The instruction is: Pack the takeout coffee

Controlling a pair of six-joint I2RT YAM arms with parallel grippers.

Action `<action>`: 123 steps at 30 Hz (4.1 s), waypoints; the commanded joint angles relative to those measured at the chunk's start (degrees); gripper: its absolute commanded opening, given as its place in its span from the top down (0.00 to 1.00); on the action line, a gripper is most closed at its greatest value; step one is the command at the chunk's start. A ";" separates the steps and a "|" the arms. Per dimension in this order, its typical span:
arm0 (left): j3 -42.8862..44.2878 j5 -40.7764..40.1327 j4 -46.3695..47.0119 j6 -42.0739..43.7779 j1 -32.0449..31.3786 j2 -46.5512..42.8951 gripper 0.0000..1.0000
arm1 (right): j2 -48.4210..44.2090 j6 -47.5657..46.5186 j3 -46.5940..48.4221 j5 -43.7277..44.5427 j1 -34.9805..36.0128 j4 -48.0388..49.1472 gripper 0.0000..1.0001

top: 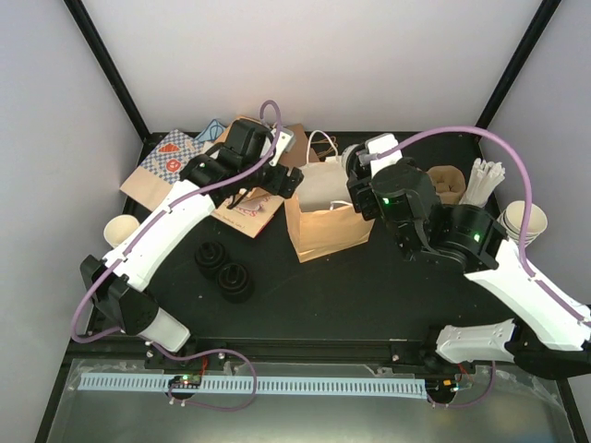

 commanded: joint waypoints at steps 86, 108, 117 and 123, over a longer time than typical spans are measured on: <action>-1.88 -9.62 -2.38 21.61 -17.22 -6.41 0.98 | -12.42 4.51 -24.97 -36.49 -2.88 2.73 0.35; -19.53 2.30 3.62 19.50 -17.87 -21.79 0.98 | -14.46 3.16 -35.82 -18.91 17.54 10.06 0.37; -27.70 7.53 7.94 18.12 -18.44 -29.34 0.98 | -12.53 -7.93 -39.73 -7.43 27.07 13.86 0.35; -29.17 8.14 7.39 16.42 -18.93 -30.12 0.98 | -9.19 -13.20 -39.79 -2.64 29.17 14.05 0.35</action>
